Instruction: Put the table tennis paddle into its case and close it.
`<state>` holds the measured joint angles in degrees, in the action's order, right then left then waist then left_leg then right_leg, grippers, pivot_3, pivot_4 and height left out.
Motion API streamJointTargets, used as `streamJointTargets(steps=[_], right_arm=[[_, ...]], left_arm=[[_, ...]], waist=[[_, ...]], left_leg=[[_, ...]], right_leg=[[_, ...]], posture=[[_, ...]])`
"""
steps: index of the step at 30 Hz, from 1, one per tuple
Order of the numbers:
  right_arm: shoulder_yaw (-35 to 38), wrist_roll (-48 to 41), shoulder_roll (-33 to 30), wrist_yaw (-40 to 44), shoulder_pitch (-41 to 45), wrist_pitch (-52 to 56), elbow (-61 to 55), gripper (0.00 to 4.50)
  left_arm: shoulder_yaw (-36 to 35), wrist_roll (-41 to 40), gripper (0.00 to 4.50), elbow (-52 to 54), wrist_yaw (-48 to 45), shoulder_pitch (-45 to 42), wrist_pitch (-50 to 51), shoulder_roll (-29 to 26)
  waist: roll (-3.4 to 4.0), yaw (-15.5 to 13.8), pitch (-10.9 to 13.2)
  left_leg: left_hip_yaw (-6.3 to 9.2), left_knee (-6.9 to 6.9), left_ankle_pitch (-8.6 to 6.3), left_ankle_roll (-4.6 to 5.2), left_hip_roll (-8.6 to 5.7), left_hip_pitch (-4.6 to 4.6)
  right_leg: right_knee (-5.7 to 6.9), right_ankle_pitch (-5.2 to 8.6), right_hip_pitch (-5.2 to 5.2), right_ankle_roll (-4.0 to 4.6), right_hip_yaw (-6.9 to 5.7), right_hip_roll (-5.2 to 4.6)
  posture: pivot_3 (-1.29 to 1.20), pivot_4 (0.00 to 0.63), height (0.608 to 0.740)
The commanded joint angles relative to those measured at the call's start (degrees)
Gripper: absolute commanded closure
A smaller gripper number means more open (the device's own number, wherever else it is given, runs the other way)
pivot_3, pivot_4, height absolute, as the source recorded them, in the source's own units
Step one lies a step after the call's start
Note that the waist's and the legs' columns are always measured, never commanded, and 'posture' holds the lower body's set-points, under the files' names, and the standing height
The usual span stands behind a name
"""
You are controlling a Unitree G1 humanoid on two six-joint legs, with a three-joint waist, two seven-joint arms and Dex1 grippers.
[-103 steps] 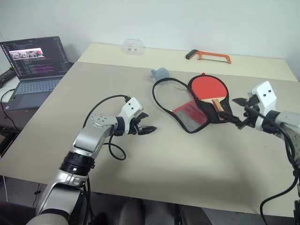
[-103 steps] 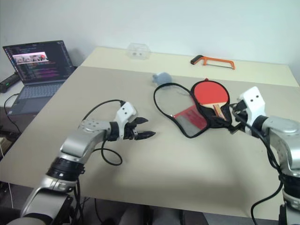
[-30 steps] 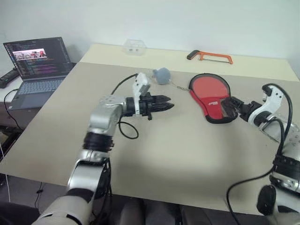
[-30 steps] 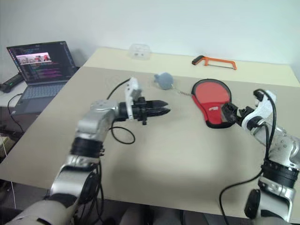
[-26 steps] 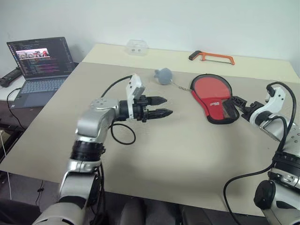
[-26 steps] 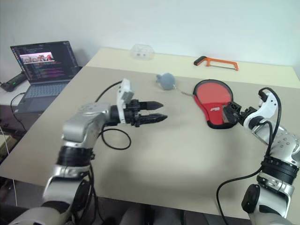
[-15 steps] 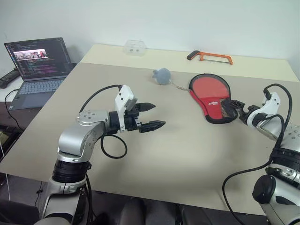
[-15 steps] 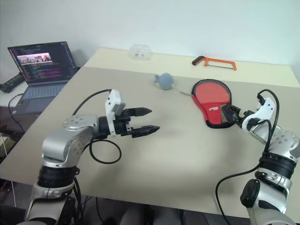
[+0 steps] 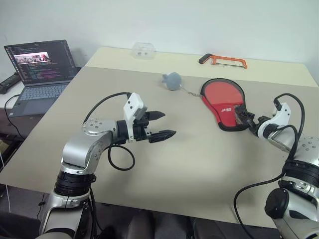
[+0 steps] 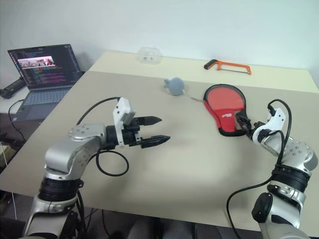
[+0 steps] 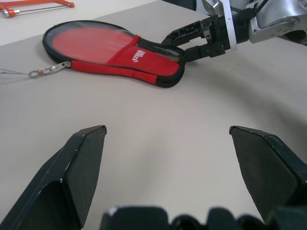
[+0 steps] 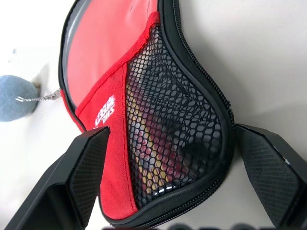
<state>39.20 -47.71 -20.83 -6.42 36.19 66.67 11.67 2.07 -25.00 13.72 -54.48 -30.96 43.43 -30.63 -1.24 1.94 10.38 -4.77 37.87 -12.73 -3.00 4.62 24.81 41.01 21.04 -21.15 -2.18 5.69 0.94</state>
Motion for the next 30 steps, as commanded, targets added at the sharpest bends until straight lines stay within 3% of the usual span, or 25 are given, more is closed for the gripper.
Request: streamJointTargets(steps=[1, 12, 15, 25, 30], right_arm=[[1.8, -2.9, 1.9, -1.3, -0.4, 1.3, -2.7, 0.00], [1.7, -4.3, 5.1, -2.9, -0.9, 1.8, -4.5, 0.00], [1.3, -3.7, 5.2, -2.7, -0.8, 1.1, -4.2, 0.86], [-0.7, -2.5, 5.0, -2.0, -1.2, -0.4, -3.4, 4.32], [-1.4, -3.2, 5.4, -1.8, -1.7, 0.5, -4.1, 4.46]], left_arm=[[0.0, -0.8, 0.02, 0.5, -0.2, -1.1, -1.5, -0.7], [0.8, -0.7, 0.02, 0.0, -0.4, -1.2, -2.4, -1.0], [1.0, -0.8, 0.00, -0.1, -0.3, -1.2, -2.6, -1.1], [1.6, -0.5, 0.00, -1.3, -0.4, -1.9, -3.9, -1.2], [1.9, -0.5, 0.00, -1.3, -0.3, -1.7, -4.2, -1.3]], waist=[[0.00, 0.1, 0.0], [0.00, 1.0, 0.0], [0.00, 1.2, 0.0], [0.00, 1.4, 0.0], [0.00, 1.4, 0.0]], left_leg=[[0.00, 0.00, 0.00, 0.00, 0.00, 0.00], [0.00, -0.03, 0.00, 0.00, 0.00, 0.00], [-0.01, -0.04, 0.00, 0.00, 0.00, 0.00], [-0.03, -0.04, 0.00, 0.00, 0.00, -0.01], [-0.02, -0.04, 0.00, 0.00, 0.00, -0.01]], right_leg=[[0.00, 0.00, 0.00, 0.00, 0.01, 0.01], [-0.01, 0.00, -0.01, 0.00, 0.02, 0.01], [-0.01, 0.00, -0.01, 0.00, 0.02, 0.01], [-0.01, 0.00, -0.03, 0.00, 0.07, 0.02], [-0.01, 0.00, -0.03, 0.00, 0.06, 0.02]], posture=[[0.00, 0.150, 0.740], [0.00, 0.150, 0.740], [0.00, 0.150, 0.740], [0.00, 0.150, 0.740], [0.00, 0.150, 0.740]])
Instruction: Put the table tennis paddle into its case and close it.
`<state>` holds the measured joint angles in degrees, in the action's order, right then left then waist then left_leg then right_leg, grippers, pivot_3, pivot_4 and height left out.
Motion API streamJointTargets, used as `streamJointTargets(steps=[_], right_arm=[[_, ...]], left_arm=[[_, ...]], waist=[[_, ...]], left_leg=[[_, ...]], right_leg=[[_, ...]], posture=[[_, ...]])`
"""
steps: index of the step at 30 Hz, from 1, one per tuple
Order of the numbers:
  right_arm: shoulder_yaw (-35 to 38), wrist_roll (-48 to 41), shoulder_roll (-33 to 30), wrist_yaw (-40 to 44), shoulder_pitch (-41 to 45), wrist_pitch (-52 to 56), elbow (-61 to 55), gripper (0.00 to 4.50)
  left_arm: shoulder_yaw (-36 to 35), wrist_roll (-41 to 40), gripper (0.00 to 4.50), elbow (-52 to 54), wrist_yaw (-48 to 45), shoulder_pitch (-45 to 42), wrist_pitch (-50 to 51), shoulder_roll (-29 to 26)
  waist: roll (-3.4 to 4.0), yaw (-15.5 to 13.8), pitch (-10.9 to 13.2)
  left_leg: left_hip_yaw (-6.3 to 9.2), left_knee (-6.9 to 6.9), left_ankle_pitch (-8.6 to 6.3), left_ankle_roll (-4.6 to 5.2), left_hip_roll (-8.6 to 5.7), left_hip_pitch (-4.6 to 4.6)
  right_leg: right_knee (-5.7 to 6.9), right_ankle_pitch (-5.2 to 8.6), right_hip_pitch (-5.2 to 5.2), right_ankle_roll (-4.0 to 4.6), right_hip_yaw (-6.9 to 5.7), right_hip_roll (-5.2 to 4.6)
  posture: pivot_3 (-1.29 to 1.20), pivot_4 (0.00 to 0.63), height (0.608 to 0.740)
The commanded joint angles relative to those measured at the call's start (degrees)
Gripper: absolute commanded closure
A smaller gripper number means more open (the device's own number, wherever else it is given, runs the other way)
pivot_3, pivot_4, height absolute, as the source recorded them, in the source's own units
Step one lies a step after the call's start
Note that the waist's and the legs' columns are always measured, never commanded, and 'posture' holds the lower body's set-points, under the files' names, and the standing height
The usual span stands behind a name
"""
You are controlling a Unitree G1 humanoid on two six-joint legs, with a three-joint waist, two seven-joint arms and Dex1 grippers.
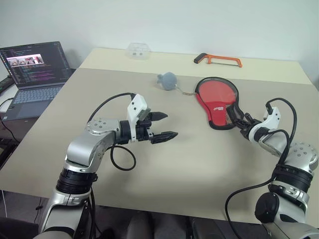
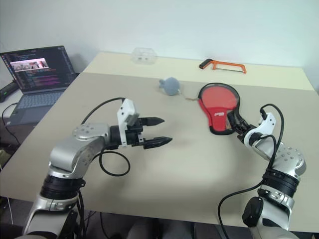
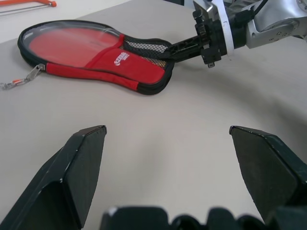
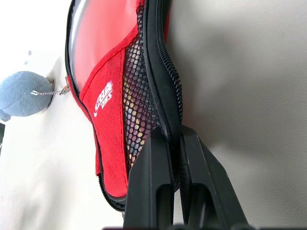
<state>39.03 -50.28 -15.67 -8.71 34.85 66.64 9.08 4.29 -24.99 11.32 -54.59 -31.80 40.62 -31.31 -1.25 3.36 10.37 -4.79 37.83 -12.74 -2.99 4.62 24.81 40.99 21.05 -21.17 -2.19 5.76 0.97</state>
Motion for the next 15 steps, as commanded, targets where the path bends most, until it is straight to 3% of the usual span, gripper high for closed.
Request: streamJointTargets(steps=[1, 15], right_arm=[[-1.4, -0.7, 0.3, 0.5, -0.4, 0.8, -1.7, 4.46], [-5.1, -7.1, 6.0, -0.8, -7.0, 16.4, -16.1, 4.46]], left_arm=[[-0.3, -0.5, 0.00, 1.1, -0.2, -0.8, -1.4, -0.6], [0.4, -0.5, 0.00, 0.9, -1.0, -1.0, -1.3, -1.6]], waist=[[0.00, 0.0, 0.0], [0.00, 0.0, 0.0]], left_leg=[[0.00, 0.00, 0.00, 0.00, 0.00, 0.00], [0.00, -0.16, -0.01, -0.01, 0.04, 0.01]], right_leg=[[0.00, 0.00, 0.00, 0.00, 0.00, 0.00], [-0.11, 0.00, -0.04, -0.01, 0.00, 0.01]], posture=[[0.00, 0.150, 0.740], [0.00, 0.150, 0.740]])
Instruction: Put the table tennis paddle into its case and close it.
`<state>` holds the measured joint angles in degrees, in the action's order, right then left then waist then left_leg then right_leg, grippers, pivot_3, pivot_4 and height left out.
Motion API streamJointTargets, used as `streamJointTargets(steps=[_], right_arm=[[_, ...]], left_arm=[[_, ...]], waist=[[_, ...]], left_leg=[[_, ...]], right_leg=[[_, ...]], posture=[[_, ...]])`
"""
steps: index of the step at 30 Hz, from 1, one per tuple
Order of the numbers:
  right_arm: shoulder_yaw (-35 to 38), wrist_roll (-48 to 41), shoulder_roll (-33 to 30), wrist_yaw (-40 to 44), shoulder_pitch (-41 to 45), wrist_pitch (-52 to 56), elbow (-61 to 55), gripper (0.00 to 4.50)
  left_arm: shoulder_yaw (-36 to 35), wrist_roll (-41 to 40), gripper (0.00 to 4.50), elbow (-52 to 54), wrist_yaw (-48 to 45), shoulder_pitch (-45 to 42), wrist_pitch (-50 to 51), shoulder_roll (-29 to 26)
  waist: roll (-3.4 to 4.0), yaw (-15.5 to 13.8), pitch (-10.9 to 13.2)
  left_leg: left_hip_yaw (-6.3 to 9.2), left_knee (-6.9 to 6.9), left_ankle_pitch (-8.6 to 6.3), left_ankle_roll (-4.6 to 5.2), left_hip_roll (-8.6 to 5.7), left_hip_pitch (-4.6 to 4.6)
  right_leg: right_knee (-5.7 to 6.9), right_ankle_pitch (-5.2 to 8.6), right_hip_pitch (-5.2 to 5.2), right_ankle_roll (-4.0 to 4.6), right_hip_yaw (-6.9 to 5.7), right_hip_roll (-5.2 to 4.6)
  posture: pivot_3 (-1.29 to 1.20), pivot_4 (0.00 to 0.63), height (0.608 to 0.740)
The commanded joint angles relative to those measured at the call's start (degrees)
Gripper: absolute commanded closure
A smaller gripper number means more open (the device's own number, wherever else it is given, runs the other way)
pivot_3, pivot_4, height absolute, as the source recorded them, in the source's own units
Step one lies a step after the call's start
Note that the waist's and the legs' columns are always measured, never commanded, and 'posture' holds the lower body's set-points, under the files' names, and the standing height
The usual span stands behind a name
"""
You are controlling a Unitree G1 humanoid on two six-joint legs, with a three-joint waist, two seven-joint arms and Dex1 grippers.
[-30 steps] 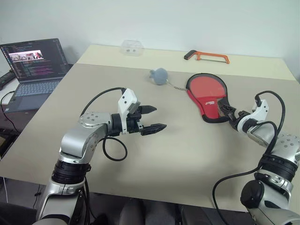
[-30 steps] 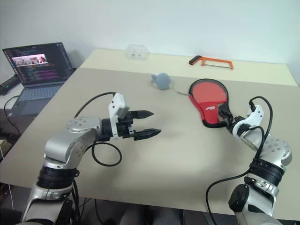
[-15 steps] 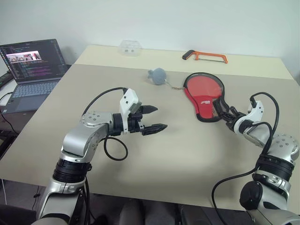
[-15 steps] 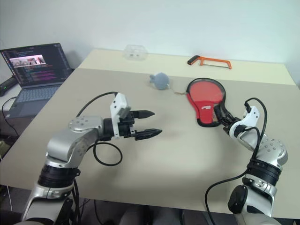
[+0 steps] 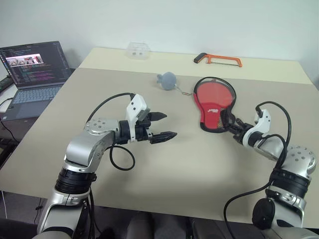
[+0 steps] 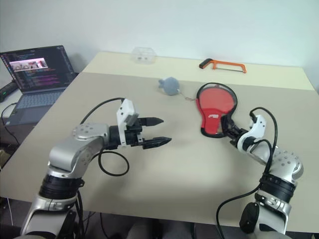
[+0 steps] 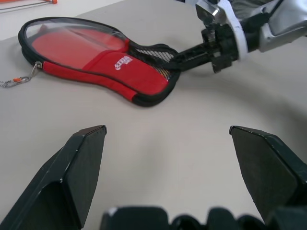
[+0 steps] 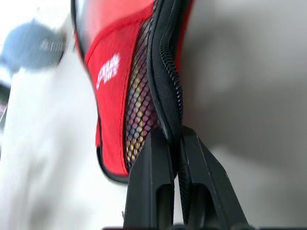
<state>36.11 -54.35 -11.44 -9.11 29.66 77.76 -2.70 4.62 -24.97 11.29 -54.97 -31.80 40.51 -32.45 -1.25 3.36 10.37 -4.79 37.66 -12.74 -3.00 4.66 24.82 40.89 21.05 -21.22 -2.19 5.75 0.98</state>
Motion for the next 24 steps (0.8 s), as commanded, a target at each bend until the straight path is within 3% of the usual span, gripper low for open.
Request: streamJointTargets(steps=[1, 7, 17, 24], right_arm=[[-2.3, -3.3, 2.4, -0.7, -2.5, 6.4, -5.7, 4.46], [-1.6, -6.2, 5.4, -1.1, -6.9, 13.8, -14.4, 4.46], [-7.8, -21.4, 3.7, -4.7, -20.0, 14.7, -25.5, 4.46], [-18.3, -39.7, -7.7, -8.9, -34.5, 5.5, -33.2, 4.46]], left_arm=[[0.2, -0.4, 0.00, 0.7, -0.8, -1.2, -1.2, -0.5], [0.6, -0.5, 0.00, 0.3, -1.7, -1.7, -1.2, -0.8], [1.8, -0.7, 0.00, -0.2, -3.3, -2.3, -0.8, -1.1], [2.5, -0.3, 0.00, -1.3, -4.2, -3.1, -0.9, -1.1]], waist=[[0.00, 0.0, 0.0], [-0.01, 0.0, 0.0], [-0.04, 0.0, 0.0], [-0.11, -0.1, -0.1]], left_leg=[[-0.02, 0.00, 0.00, 0.00, 0.00, 0.00], [-0.02, -0.16, 0.00, 0.00, -0.01, 0.00], [-0.01, -0.71, 0.01, -0.02, 0.00, 0.01], [0.00, -0.69, 0.01, -0.01, -0.01, 0.03]], right_leg=[[-0.01, 0.00, 0.00, 0.00, 0.01, 0.00], [-0.03, 0.00, -0.07, 0.00, 0.01, 0.01], [-0.48, 0.00, -0.12, -0.01, -0.02, 0.05], [-0.61, 0.01, -0.03, -0.01, -0.03, 0.01]], posture=[[0.00, 0.150, 0.740], [0.00, 0.150, 0.740], [0.00, 0.150, 0.740], [0.00, 0.150, 0.740]])
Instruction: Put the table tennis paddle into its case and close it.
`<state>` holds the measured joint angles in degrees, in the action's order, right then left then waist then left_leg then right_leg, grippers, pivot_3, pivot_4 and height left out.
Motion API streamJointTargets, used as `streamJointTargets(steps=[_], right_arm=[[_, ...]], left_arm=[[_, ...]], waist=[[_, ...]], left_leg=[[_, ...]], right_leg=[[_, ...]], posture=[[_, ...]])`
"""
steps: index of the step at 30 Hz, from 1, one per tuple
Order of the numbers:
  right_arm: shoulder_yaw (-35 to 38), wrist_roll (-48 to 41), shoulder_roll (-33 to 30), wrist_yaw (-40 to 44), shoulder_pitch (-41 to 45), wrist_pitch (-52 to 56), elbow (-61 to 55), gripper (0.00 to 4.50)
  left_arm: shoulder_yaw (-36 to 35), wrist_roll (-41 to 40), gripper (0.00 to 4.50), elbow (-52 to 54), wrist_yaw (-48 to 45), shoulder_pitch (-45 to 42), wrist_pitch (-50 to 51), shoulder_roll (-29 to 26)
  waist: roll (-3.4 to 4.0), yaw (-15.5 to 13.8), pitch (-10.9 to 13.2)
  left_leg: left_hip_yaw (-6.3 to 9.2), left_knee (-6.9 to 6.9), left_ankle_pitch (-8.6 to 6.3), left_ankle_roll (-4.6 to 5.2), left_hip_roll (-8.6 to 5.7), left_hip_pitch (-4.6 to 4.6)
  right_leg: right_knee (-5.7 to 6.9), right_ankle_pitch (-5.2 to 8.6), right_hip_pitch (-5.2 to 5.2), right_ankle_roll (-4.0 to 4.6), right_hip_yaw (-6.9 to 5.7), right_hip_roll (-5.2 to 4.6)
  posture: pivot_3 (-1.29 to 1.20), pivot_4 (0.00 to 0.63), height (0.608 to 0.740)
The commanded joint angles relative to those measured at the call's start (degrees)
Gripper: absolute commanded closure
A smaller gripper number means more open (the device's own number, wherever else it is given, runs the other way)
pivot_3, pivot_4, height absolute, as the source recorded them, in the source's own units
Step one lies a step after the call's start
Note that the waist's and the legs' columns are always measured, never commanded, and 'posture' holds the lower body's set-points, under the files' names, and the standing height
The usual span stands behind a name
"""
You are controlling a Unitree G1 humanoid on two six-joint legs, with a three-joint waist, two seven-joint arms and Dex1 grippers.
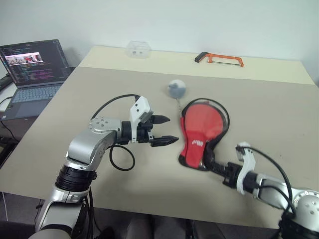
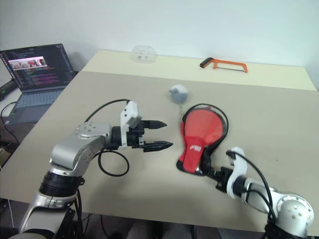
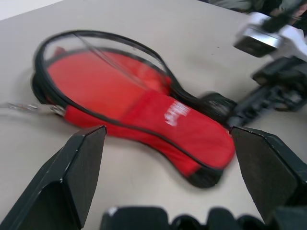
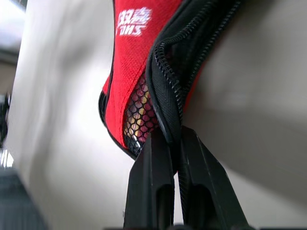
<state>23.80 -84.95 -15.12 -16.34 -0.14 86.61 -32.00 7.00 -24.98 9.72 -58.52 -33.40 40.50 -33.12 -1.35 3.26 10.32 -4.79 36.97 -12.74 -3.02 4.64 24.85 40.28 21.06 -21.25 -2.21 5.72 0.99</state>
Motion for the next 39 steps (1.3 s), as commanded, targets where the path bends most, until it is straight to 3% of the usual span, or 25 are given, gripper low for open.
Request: streamJointTargets(steps=[1, 9, 16, 39], right_arm=[[-8.1, -11.7, -6.5, -2.3, -6.9, -5.6, -5.4, 4.46], [-17.7, -21.0, -23.6, -3.0, -11.9, -19.4, -9.4, 4.46], [-21.7, -23.1, -32.0, 0.9, -14.6, -26.5, -11.8, 4.46], [-27.4, -23.1, -40.7, 7.0, -17.2, -36.0, -13.1, 4.46]], left_arm=[[0.3, -0.3, 0.00, 0.1, -0.8, -1.6, -0.9, -0.3], [0.7, -0.1, 0.00, -0.3, -1.1, -1.8, -1.2, -0.1], [0.7, -0.1, 0.00, -0.6, -1.2, -1.9, -1.5, -0.4], [0.7, 1.1, 0.00, -2.3, -1.5, -2.1, -3.0, -1.5]], waist=[[-0.02, 0.0, 0.0], [-0.31, 0.0, -0.1], [-0.50, -0.2, -0.3], [-0.67, -0.6, -0.4]], left_leg=[[0.00, 0.00, 0.00, 0.00, -0.01, 0.00], [0.04, 0.08, 0.00, 0.02, -0.02, -0.02], [0.08, 0.06, 0.00, 0.01, 0.03, 0.01], [0.48, 0.20, 0.01, 0.02, 0.05, -0.03]], right_leg=[[-0.01, 0.00, 0.00, 0.00, 0.01, 0.00], [-0.04, -0.01, 0.11, -0.01, 0.00, 0.00], [-0.18, -0.01, 0.17, -0.01, -0.01, -0.03], [-0.21, -0.02, 0.48, 0.00, -0.19, -0.09]], posture=[[0.00, 0.150, 0.740], [0.00, 0.150, 0.740], [0.00, 0.150, 0.740], [0.00, 0.150, 0.740]])
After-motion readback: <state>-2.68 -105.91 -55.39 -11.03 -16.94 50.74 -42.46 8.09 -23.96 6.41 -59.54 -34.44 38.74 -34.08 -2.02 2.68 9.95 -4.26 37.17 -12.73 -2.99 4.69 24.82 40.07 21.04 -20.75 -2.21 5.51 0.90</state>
